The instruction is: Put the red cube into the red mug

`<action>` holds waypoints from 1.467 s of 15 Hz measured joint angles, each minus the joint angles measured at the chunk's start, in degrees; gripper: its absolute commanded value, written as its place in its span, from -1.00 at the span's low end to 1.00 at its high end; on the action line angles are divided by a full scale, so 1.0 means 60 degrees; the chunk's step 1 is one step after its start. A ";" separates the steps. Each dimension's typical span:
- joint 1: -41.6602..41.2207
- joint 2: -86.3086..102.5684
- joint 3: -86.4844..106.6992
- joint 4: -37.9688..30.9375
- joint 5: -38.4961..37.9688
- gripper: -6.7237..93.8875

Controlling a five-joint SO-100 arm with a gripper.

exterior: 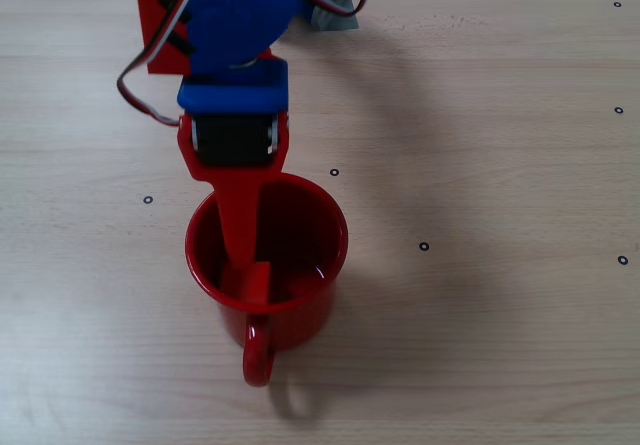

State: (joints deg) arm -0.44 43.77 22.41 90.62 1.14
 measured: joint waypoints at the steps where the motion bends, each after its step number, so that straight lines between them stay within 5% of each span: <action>1: -0.0059 0.0044 0.0264 -0.0015 0.0029 -0.86; 11: 0.0469 0.4995 0.3867 -0.1011 -0.0117 -0.86; 22: 0.0264 1.4634 1.4033 -0.3135 -0.0396 -0.87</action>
State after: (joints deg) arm 1.14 131.57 106.61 71.81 -1.23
